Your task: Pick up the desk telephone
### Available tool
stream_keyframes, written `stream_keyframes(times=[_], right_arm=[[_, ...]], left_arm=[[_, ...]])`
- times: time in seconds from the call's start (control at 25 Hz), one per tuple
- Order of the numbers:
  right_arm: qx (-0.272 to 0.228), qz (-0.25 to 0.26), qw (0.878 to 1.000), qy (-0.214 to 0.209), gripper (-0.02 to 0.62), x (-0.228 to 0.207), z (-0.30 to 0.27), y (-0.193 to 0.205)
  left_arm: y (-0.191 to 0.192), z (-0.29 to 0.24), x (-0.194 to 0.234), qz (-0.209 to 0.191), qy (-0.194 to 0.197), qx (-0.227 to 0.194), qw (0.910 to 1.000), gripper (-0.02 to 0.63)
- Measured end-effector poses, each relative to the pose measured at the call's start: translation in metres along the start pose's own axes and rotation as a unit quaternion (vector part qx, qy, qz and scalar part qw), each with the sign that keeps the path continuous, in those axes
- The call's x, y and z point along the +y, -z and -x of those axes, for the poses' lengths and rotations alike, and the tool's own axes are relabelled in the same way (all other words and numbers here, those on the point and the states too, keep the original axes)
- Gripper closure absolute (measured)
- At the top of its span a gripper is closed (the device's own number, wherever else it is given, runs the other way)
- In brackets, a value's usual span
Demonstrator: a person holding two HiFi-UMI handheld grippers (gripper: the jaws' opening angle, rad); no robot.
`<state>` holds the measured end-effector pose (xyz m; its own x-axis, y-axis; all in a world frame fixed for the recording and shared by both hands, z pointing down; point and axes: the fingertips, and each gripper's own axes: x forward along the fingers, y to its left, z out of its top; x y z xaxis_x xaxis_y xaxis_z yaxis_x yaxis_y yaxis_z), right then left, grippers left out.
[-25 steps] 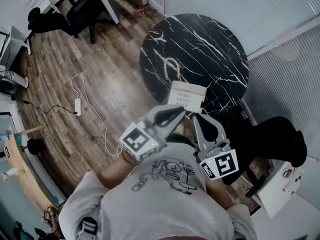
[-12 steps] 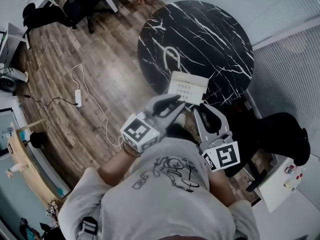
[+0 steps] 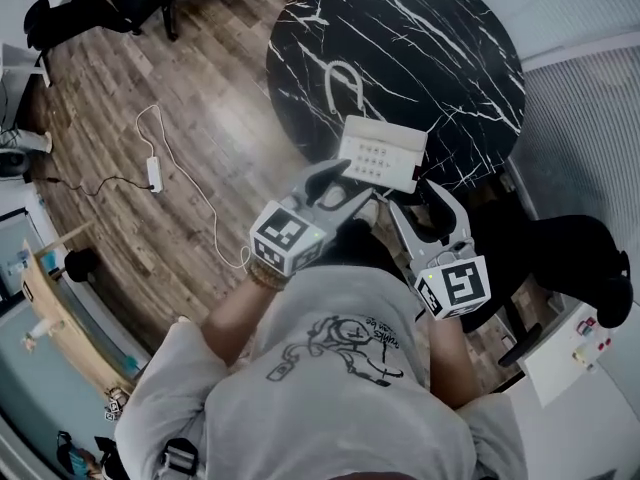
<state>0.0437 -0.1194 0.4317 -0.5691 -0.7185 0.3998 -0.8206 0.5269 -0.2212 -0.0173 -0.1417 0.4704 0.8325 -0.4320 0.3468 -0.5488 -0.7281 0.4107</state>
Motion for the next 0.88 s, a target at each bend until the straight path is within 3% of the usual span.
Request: stream_keyframes(times=[0.28, 0.52, 0.88], right_arm=[[0.042, -0.029, 0.998, 0.022, 0.272, -0.043, -0.03, 0.047], [0.09, -0.058, 0.994, 0.036, 0.227, -0.071, -0.053, 0.1], [0.129, -0.098, 0.985, 0.054, 0.191, -0.112, -0.078, 0.17]], left_arm=[[0.042, -0.035, 0.042, 0.047, -0.02, 0.034, 0.9981, 0.328], [0.084, -0.057, 0.083, 0.096, -0.045, 0.06, 0.9925, 0.275], [0.16, -0.089, 0.125, 0.129, -0.061, 0.111, 0.9835, 0.259]])
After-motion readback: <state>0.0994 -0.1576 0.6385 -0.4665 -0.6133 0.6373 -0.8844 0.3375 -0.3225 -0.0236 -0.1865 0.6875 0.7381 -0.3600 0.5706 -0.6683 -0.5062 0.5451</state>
